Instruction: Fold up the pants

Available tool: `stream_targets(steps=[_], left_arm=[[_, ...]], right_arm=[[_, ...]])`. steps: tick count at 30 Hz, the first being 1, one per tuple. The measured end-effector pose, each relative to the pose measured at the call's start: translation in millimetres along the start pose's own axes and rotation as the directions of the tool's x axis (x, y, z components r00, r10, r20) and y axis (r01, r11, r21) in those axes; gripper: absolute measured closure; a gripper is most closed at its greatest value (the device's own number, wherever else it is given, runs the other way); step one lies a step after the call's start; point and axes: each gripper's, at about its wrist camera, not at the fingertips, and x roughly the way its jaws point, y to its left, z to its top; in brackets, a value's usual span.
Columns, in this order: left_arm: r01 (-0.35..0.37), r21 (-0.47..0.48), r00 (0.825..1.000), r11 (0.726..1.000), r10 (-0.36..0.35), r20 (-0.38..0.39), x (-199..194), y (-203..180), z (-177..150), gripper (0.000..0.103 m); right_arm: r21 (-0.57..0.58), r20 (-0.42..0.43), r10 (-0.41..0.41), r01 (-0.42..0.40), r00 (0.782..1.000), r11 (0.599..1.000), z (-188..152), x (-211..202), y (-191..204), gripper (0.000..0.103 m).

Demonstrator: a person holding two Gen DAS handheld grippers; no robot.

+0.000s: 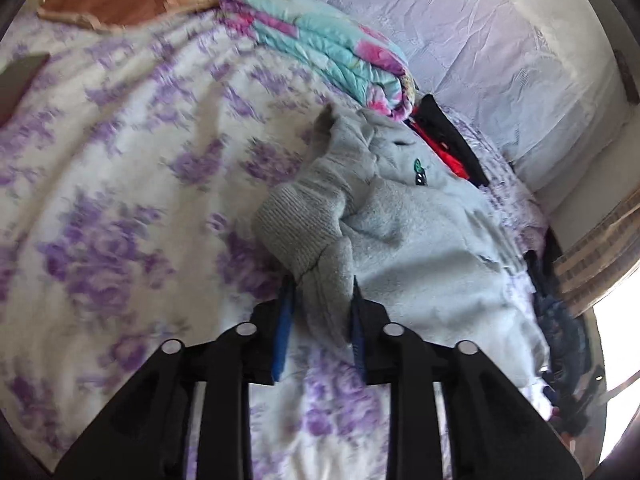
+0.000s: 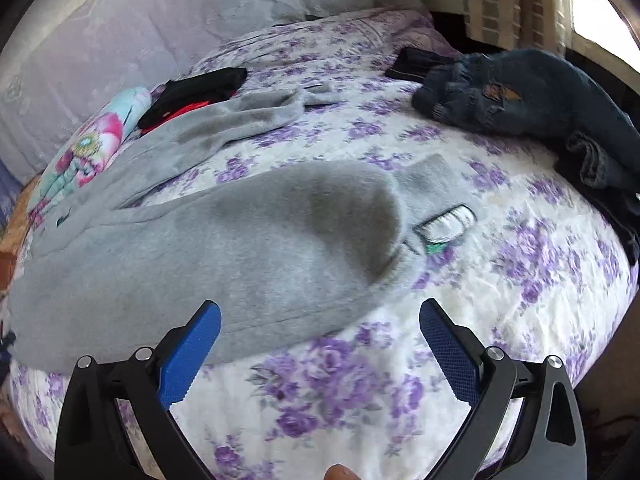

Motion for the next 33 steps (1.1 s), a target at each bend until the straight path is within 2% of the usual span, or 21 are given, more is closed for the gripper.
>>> stream_targets(steps=[2,4,5,6,9,10,12,13,14,15,17,20,22,25,28,30,32,33], left_arm=[[-0.046,0.044,0.996,0.998,0.043,0.073,-22.6,-7.4,5.8,0.068],[-0.105,0.092,0.984,0.990,0.089,0.156,-45.3,-18.8,12.5,0.061],[-0.125,0.115,0.977,0.985,0.102,0.189,-54.0,-25.5,16.2,0.048],[-0.134,0.132,0.971,0.982,0.104,0.214,-60.5,-30.5,18.2,0.037],[-0.122,0.195,0.964,0.973,0.069,0.259,-65.9,-57.2,30.3,0.029],[-0.115,0.220,0.964,0.969,0.056,0.259,-62.3,-67.6,34.2,0.029],[-0.097,0.256,0.968,0.962,0.031,0.250,-56.1,-82.8,38.1,0.028],[-0.088,0.270,0.971,0.959,0.022,0.239,-52.4,-88.8,39.1,0.028],[-0.077,0.288,0.975,0.955,0.011,0.224,-46.9,-95.8,41.3,0.028],[-0.075,0.300,0.976,0.951,0.008,0.216,-43.0,-100.9,40.9,0.028],[-0.075,0.326,0.980,0.942,0.009,0.198,-31.4,-109.9,41.3,0.027],[-0.076,0.334,0.986,0.940,0.021,0.165,-14.1,-115.8,47.1,0.019],[-0.088,0.351,0.988,0.932,0.037,0.150,-2.0,-117.9,54.6,0.019],[-0.139,0.390,0.987,0.910,0.095,0.132,17.3,-116.7,73.3,0.018],[-0.162,0.420,0.986,0.893,0.134,0.095,37.3,-107.9,97.7,0.017],[-0.149,0.406,0.989,0.902,0.140,0.052,52.0,-98.8,114.7,0.017],[-0.104,0.390,0.993,0.915,0.120,-0.018,72.3,-89.4,131.6,0.017],[-0.094,0.381,0.992,0.920,0.118,-0.040,82.4,-85.3,138.2,0.017]], right_arm=[[0.058,-0.001,-0.007,0.007,1.000,0.998,4.4,1.5,-16.2,0.003],[0.091,0.001,-0.021,0.021,1.000,0.996,10.7,7.9,-25.3,0.003],[0.102,-0.006,-0.018,0.019,1.000,0.995,14.7,14.9,-27.3,0.003],[0.107,-0.014,-0.007,0.009,1.000,0.994,17.8,21.7,-27.6,0.003],[0.119,-0.032,0.021,-0.017,0.999,0.993,25.6,45.7,-24.3,0.004],[0.109,-0.021,0.010,-0.007,1.000,0.994,27.0,49.3,-21.6,0.008],[0.064,-0.006,-0.023,0.023,1.000,0.998,31.6,49.9,-13.3,0.064],[0.051,0.009,-0.007,0.007,1.000,0.999,34.0,44.3,-12.1,0.076],[0.037,0.038,0.017,-0.019,0.999,0.999,36.7,34.0,-12.0,0.083],[0.027,0.062,0.025,-0.026,0.998,0.999,37.8,24.5,-11.9,0.083],[0.020,0.092,0.034,-0.036,0.995,0.999,37.7,9.7,-18.0,0.082],[0.011,0.028,-0.027,0.027,0.999,1.000,26.3,16.2,-29.5,0.079],[-0.022,-0.051,-0.076,0.075,0.996,0.997,16.3,30.8,-36.4,0.059],[-0.076,-0.080,-0.076,0.069,0.994,0.995,18.3,15.2,-35.6,0.048],[-0.146,0.013,-0.053,0.055,0.999,0.988,33.9,-23.9,-20.6,0.029],[-0.220,0.074,0.010,0.006,0.997,0.976,47.8,-45.8,-2.5,0.006],[-0.298,0.110,0.080,-0.044,0.991,0.954,62.4,-56.3,17.8,0.003],[-0.324,0.100,0.112,-0.074,0.989,0.943,73.9,-54.1,28.5,0.003]])
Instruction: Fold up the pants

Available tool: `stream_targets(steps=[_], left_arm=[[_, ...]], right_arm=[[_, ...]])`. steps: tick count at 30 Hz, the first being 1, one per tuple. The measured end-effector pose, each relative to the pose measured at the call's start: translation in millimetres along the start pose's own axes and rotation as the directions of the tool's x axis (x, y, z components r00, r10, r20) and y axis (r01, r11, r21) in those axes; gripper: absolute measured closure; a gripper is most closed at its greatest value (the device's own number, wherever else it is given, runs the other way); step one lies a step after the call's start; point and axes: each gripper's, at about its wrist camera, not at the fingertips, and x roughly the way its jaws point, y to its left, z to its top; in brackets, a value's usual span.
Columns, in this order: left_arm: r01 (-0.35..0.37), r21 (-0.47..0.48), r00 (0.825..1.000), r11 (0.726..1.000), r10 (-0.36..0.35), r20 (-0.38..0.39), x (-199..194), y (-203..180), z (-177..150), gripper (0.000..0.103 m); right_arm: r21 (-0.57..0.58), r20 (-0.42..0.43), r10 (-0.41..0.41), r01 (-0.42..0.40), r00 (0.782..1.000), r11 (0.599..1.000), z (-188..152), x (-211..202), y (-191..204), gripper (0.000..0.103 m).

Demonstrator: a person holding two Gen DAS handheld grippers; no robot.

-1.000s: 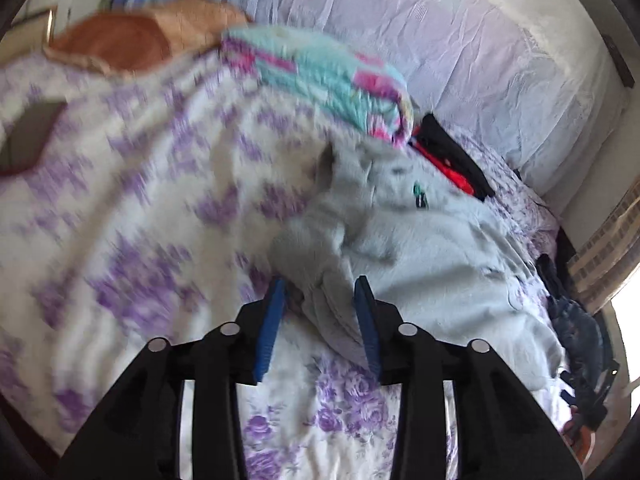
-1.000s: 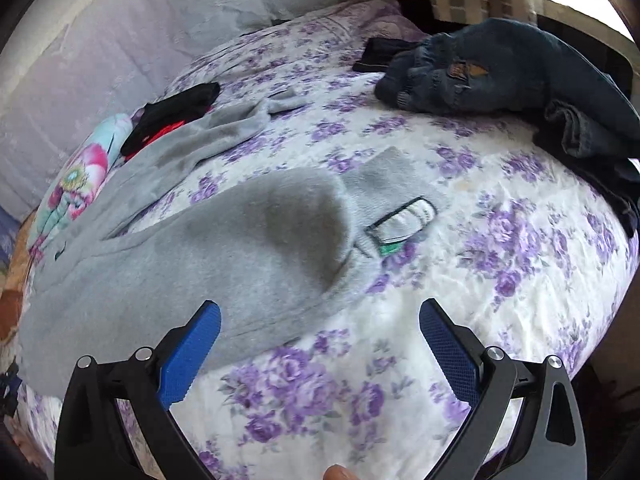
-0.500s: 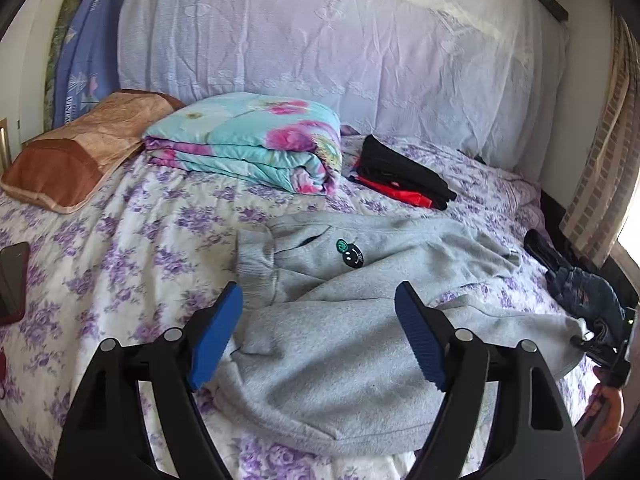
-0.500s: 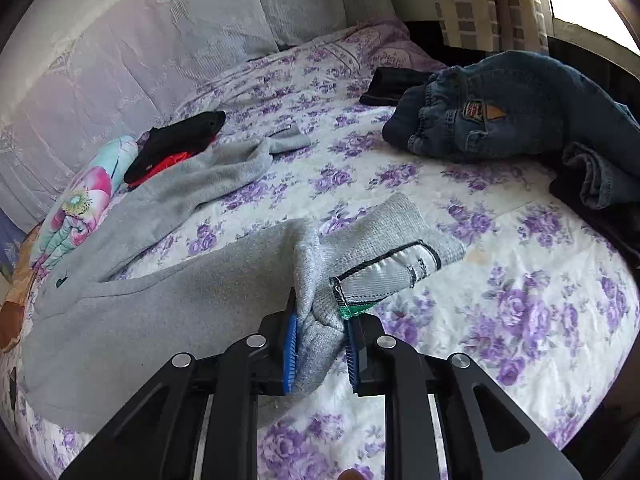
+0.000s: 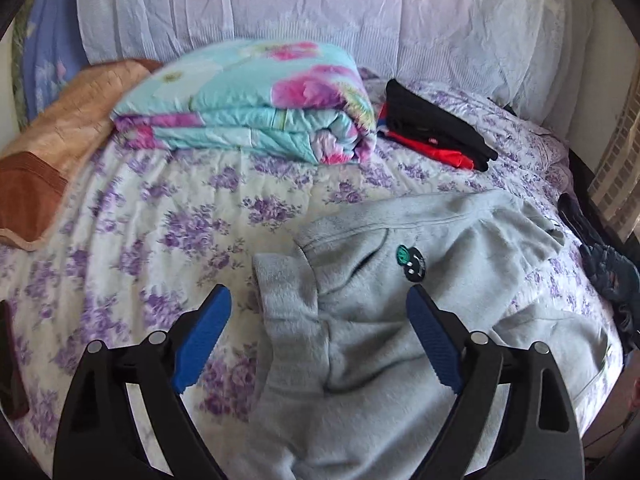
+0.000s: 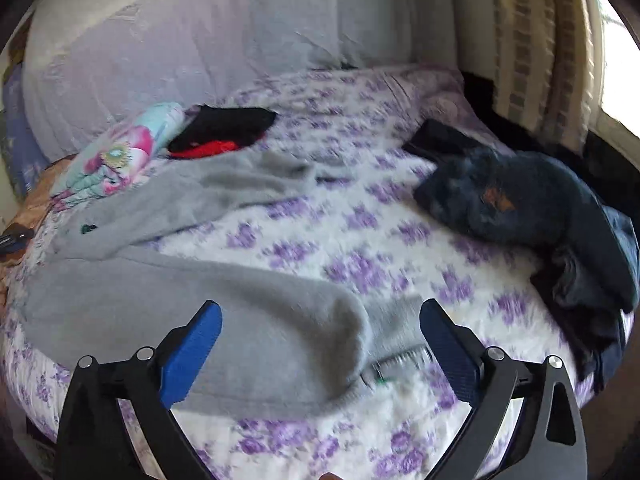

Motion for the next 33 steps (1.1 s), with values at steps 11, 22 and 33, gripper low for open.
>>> stream_targets(steps=[11,22,33], left_arm=[[0.114,-0.215,0.974,0.970,-0.152,-0.170,98.7,55.2,7.7,0.016],[0.081,-0.169,0.982,0.982,-0.108,-0.155,103.8,51.7,9.4,0.016],[0.010,-0.106,0.992,0.994,-0.023,-0.124,94.1,48.8,18.7,0.016]], right_arm=[[0.437,-0.157,0.270,-0.178,0.950,0.882,96.7,225.2,-25.8,0.006],[0.369,-0.029,0.162,-0.140,0.986,0.919,130.5,223.6,-39.7,0.093],[0.425,-0.279,0.098,0.032,0.955,0.905,66.5,207.0,-72.8,0.040]])
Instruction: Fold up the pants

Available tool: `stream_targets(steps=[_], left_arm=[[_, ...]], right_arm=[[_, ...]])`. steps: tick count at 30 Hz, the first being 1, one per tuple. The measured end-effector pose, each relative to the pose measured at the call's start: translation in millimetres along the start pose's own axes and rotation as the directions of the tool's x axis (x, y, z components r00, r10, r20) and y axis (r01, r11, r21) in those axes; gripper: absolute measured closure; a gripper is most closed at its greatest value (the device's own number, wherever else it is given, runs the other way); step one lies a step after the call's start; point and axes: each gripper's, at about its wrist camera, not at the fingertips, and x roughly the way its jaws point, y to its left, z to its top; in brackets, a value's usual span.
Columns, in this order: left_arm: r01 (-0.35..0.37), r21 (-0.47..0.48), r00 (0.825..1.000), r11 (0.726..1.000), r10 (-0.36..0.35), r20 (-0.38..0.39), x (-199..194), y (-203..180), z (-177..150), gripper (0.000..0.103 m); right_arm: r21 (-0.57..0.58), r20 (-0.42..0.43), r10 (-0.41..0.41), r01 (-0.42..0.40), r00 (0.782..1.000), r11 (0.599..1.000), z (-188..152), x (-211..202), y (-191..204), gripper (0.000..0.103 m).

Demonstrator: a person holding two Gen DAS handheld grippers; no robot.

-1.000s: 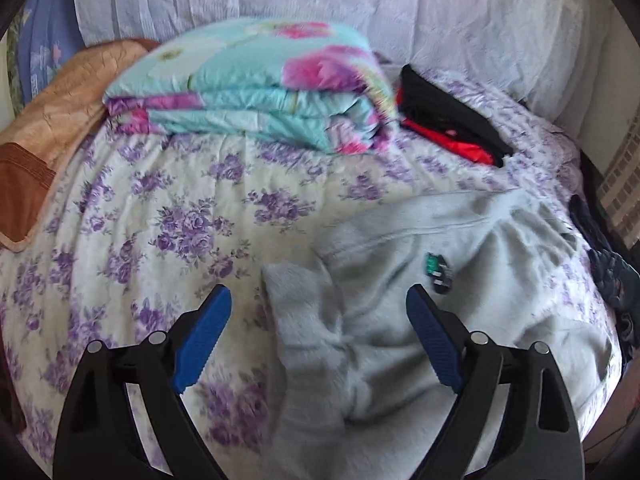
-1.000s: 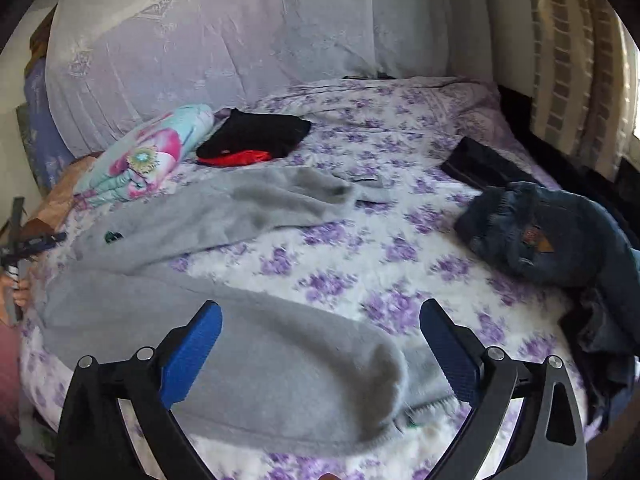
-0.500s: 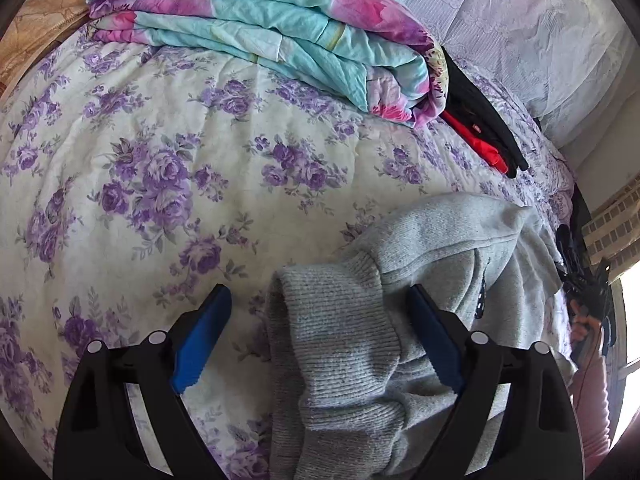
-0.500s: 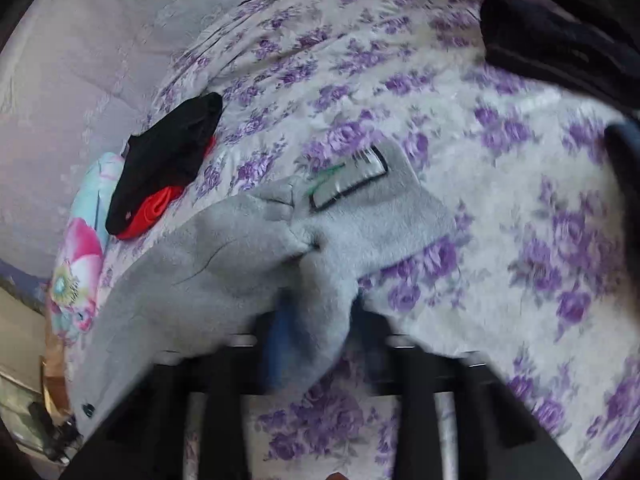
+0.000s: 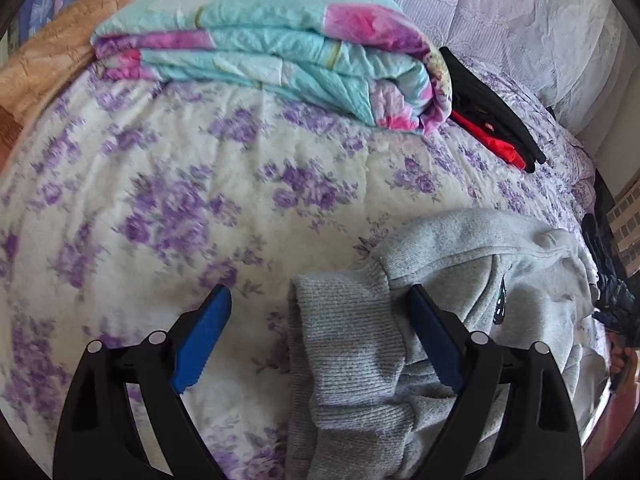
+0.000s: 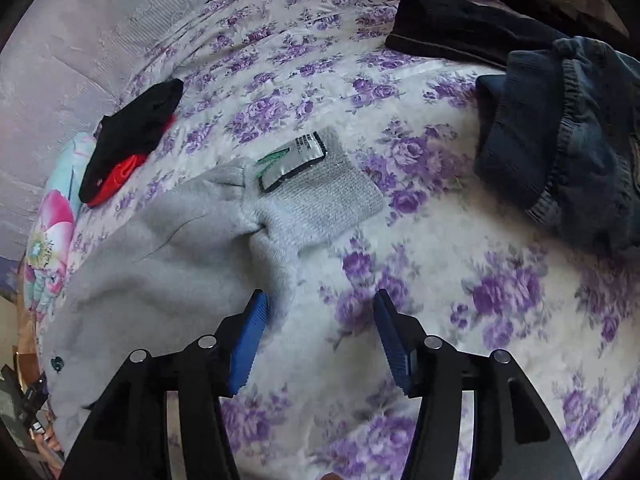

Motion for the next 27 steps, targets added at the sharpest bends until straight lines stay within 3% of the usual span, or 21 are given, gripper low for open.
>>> stream_targets(steps=[1,3,4,6,7,8,10,11,13,15,17,19,21,24,27], left_arm=[[-0.012,0.021,1.000,1.000,0.012,0.016,-6.5,-0.7,2.3,0.016],[-0.051,0.074,0.998,0.996,0.047,0.052,-18.3,-4.5,6.8,0.016],[-0.072,0.122,0.996,0.990,0.064,0.069,-24.4,-9.1,10.1,0.016],[-0.097,0.212,0.993,0.972,0.081,0.082,-32.5,-19.0,15.3,0.016],[-0.099,0.246,0.994,0.964,0.081,0.080,-34.8,-22.9,17.4,0.016],[-0.086,0.279,0.995,0.956,0.070,0.069,-36.2,-26.9,19.5,0.015],[-0.027,0.336,1.000,0.941,0.022,0.017,-35.7,-33.3,24.7,0.011],[-0.009,0.359,1.000,0.933,0.010,-0.002,-35.1,-36.1,25.9,0.011],[0.010,0.407,1.000,0.913,0.000,-0.025,-34.9,-41.8,27.4,0.011],[0.075,0.467,0.997,0.881,-0.052,-0.062,-33.7,-46.9,28.5,0.011],[0.111,0.532,0.993,0.839,-0.075,-0.090,-32.9,-50.1,28.4,0.011],[0.125,0.567,0.991,0.814,-0.076,-0.110,-27.6,-49.7,30.3,0.011],[0.157,0.581,0.986,0.799,-0.088,-0.144,-18.9,-48.4,33.6,0.011],[0.245,0.595,0.965,0.765,-0.136,-0.223,-6.0,-45.9,41.2,0.011],[0.369,0.584,0.922,0.722,-0.207,-0.327,5.3,-47.0,48.5,0.011]], right_arm=[[-0.024,0.015,0.028,-0.027,0.999,0.999,-2.6,-14.3,7.4,0.037],[-0.113,0.050,0.065,-0.059,0.997,0.992,-6.9,-40.0,30.2,0.016],[-0.172,0.072,0.084,-0.070,0.994,0.983,-9.4,-50.9,45.5,0.012],[-0.346,0.105,0.125,-0.082,0.987,0.935,-20.5,-67.6,86.4,0.003],[-0.437,0.080,0.162,-0.112,0.983,0.893,-28.6,-70.4,103.3,0.003],[-0.550,0.010,0.198,-0.160,0.980,0.820,-39.6,-66.1,127.4,0.003],[-0.695,-0.104,0.106,-0.148,0.989,0.703,-57.0,-47.4,167.2,0.003],[-0.732,-0.130,0.047,-0.128,0.990,0.669,-62.1,-37.0,185.3,0.004],[-0.759,-0.200,0.031,-0.175,0.979,0.627,-65.8,-25.5,218.1,0.003],[-0.809,-0.191,0.052,-0.187,0.980,0.556,-63.6,-22.1,247.6,0.003],[-0.880,-0.148,0.052,-0.155,0.988,0.449,-62.2,-17.1,277.7,0.003],[-0.925,-0.168,0.040,-0.171,0.985,0.339,-57.9,-0.2,306.7,0.004],[-0.931,-0.220,0.018,-0.215,0.975,0.294,-53.2,18.9,326.2,0.004],[-0.925,-0.322,-0.018,-0.311,0.946,0.220,-53.1,48.6,357.6,0.005],[-0.920,-0.380,-0.055,-0.370,0.923,0.131,-54.2,74.8,380.2,0.006]])
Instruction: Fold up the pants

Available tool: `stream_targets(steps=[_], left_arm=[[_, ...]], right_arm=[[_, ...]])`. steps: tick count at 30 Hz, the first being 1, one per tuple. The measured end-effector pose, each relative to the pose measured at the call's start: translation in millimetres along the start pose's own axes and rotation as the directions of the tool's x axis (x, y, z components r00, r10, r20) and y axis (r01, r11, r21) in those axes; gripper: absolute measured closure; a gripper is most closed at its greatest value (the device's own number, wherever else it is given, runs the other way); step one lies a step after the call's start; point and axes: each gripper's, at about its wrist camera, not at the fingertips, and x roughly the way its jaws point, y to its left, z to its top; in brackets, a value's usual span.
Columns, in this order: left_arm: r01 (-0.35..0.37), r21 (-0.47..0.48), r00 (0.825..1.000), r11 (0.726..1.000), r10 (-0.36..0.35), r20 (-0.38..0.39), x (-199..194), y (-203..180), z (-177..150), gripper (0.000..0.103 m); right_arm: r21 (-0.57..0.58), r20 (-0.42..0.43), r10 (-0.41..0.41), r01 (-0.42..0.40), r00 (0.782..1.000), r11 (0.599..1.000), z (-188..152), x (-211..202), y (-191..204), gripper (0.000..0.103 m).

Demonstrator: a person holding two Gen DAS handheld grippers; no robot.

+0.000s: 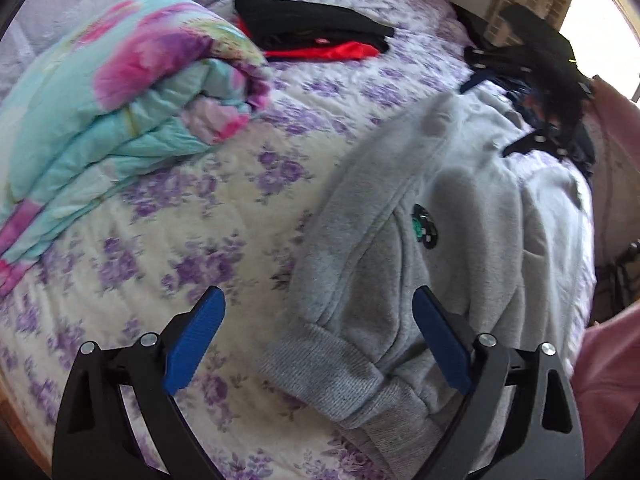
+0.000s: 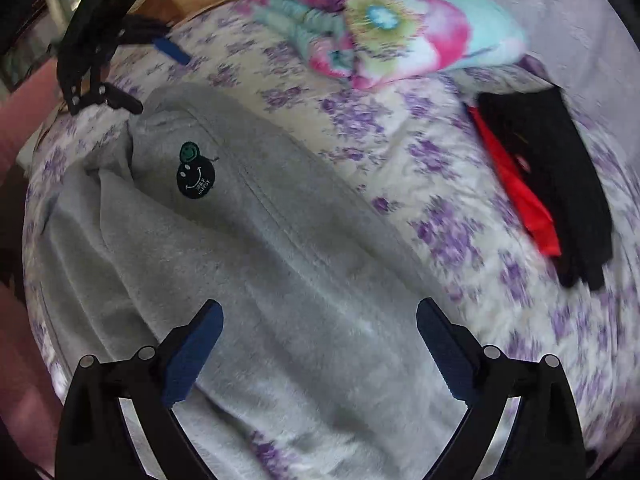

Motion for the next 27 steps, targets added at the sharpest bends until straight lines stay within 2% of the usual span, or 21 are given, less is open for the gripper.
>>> stream_targets(steps=[6,8,10,11,13,14,16,17,18,20,22,24,26,27], left_arm=[[0.109,0.017,0.991,0.994,-0.108,-0.081,25.6,14.2,9.7,0.011],[0.142,0.000,0.982,0.990,-0.141,-0.129,38.2,19.5,12.1,0.010],[0.177,-0.023,0.969,0.984,-0.178,-0.169,48.7,25.3,13.8,0.007],[0.194,-0.033,0.964,0.980,-0.197,-0.178,51.4,28.4,14.3,0.007],[0.219,-0.041,0.959,0.975,-0.222,-0.175,53.0,32.9,16.5,0.007],[0.223,-0.039,0.959,0.974,-0.226,-0.169,53.2,34.6,17.1,0.007],[0.202,-0.025,0.965,0.979,-0.204,-0.163,52.0,32.3,17.1,0.013],[0.177,-0.010,0.971,0.984,-0.177,-0.162,49.8,30.0,16.8,0.034],[0.171,-0.002,0.972,0.985,-0.169,-0.166,48.3,30.2,18.2,0.058],[0.178,-0.005,0.972,0.984,-0.176,-0.153,40.7,24.9,17.6,0.075],[0.093,0.058,0.990,0.994,-0.086,-0.113,27.8,11.8,16.9,0.080],[0.011,0.110,0.998,0.994,-0.003,-0.069,11.6,-3.7,16.6,0.082],[-0.088,0.131,0.996,0.988,0.088,0.007,-14.6,-20.5,16.6,0.082],[-0.120,0.125,0.992,0.985,0.116,0.039,-25.5,-28.0,16.3,0.082]], right_arm=[[-0.014,-0.067,0.084,-0.085,0.994,0.996,25.9,33.1,-28.7,0.006],[-0.030,-0.108,0.099,-0.103,0.989,0.994,28.4,45.1,-34.5,0.006],[-0.045,-0.138,0.121,-0.129,0.983,0.991,29.6,56.1,-39.0,0.011],[-0.035,-0.146,0.145,-0.152,0.979,0.988,29.9,60.1,-42.0,0.015],[-0.002,-0.168,0.215,-0.218,0.962,0.976,28.6,68.0,-46.8,0.032],[0.003,-0.174,0.233,-0.236,0.957,0.972,28.1,69.8,-46.5,0.046],[-0.023,-0.167,0.231,-0.238,0.959,0.971,25.0,64.9,-40.6,0.063],[-0.036,-0.154,0.223,-0.231,0.962,0.972,23.2,58.8,-36.7,0.079],[-0.050,-0.137,0.206,-0.215,0.969,0.975,21.1,50.2,-31.6,0.091],[-0.081,-0.093,0.150,-0.158,0.984,0.984,17.3,27.7,-18.5,0.094],[-0.103,-0.035,0.079,-0.083,0.996,0.991,14.3,-0.8,-4.1,0.095],[-0.122,0.026,0.001,0.002,1.000,0.993,8.5,-31.4,16.5,0.095],[-0.142,0.090,-0.097,0.109,0.991,0.984,2.8,-61.3,37.7,0.096],[-0.151,0.136,-0.150,0.170,0.979,0.974,-4.7,-78.3,56.5,0.096]])
